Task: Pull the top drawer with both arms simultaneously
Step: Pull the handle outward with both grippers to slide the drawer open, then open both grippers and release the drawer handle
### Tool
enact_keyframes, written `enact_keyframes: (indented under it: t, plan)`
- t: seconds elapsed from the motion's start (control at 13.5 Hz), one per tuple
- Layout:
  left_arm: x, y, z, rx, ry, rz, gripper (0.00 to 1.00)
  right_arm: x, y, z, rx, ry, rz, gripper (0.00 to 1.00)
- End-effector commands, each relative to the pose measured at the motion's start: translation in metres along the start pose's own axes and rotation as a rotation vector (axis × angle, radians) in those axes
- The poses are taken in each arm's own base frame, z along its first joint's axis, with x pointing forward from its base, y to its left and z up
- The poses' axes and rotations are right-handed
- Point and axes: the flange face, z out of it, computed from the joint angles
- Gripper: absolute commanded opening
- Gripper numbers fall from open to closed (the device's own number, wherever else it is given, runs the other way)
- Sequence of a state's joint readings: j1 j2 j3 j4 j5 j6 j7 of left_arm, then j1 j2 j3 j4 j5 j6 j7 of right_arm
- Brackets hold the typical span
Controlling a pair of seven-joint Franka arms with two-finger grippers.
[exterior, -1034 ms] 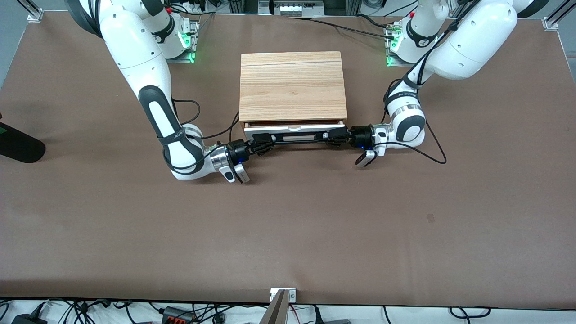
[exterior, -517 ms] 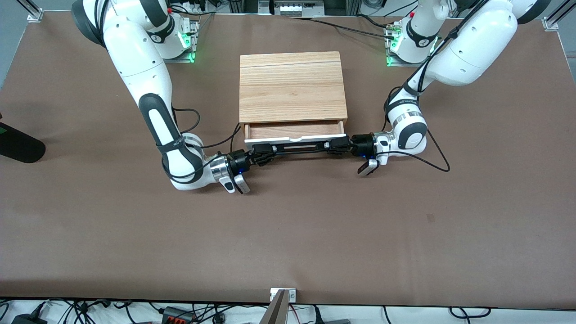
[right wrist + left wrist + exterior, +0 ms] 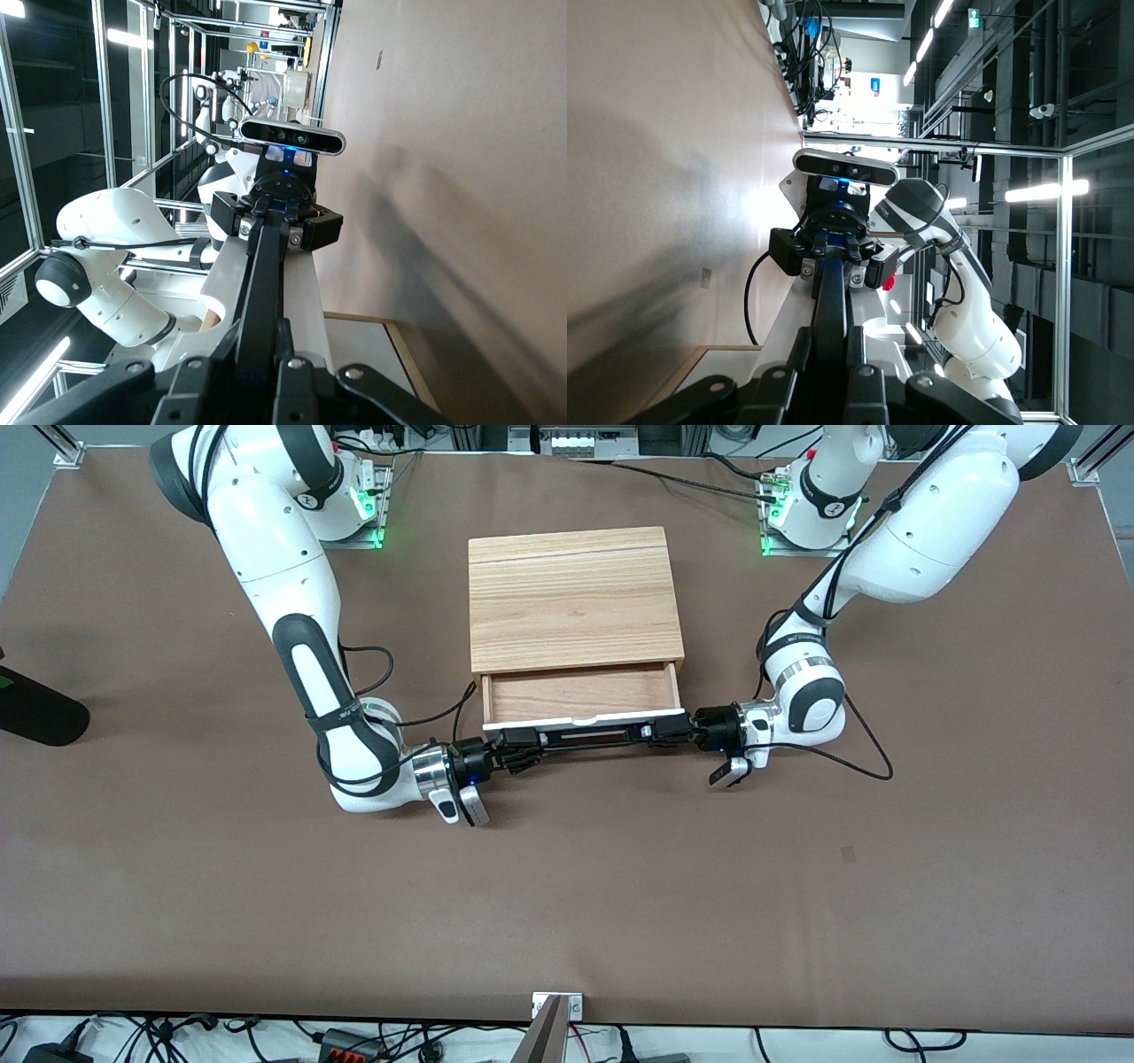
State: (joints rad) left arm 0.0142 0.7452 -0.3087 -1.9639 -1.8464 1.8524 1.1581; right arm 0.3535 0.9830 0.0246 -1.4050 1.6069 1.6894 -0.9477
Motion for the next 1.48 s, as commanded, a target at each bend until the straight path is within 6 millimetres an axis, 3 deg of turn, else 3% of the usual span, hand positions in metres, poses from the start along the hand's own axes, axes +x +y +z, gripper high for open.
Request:
enact_keyframes:
  t: [0.0,0.22,0.3,0.37,0.44,0.59,0.67,0.74,1.26,1.4]
  plan:
    - [0.028,-0.019,-0.021,0.097,0.090,0.001,0.19,0.013,0.026,-0.031,-0.072,0.075,0.004,0.00]
    - [0.031,-0.029,-0.022,0.096,0.095,-0.008,0.19,0.014,0.025,-0.032,-0.075,0.079,0.002,0.00]
    - [0.030,-0.029,-0.021,0.095,0.094,-0.013,0.24,0.014,0.026,-0.032,-0.075,0.077,0.001,0.00]
    - [0.031,-0.028,-0.021,0.093,0.096,-0.042,0.47,0.015,0.023,-0.032,-0.073,0.080,0.005,0.51]
    - [0.031,-0.026,-0.020,0.090,0.095,-0.078,0.51,0.015,0.021,-0.031,-0.071,0.079,0.012,1.00]
    - [0.032,-0.024,-0.021,0.089,0.097,-0.087,0.56,0.016,0.020,-0.030,-0.067,0.079,0.031,1.00]
    - [0.032,-0.024,-0.021,0.087,0.097,-0.087,0.73,0.016,0.019,-0.031,-0.068,0.080,0.030,1.00]
    - [0.033,-0.023,-0.021,0.087,0.097,-0.084,1.00,0.017,0.017,-0.031,-0.067,0.080,0.028,1.00]
    - [0.049,-0.013,-0.035,0.072,0.125,-0.063,1.00,0.047,-0.030,-0.032,-0.075,0.065,0.048,1.00]
    - [0.060,-0.005,-0.047,0.088,0.106,-0.027,1.00,0.064,-0.061,-0.040,-0.141,0.033,0.056,1.00]
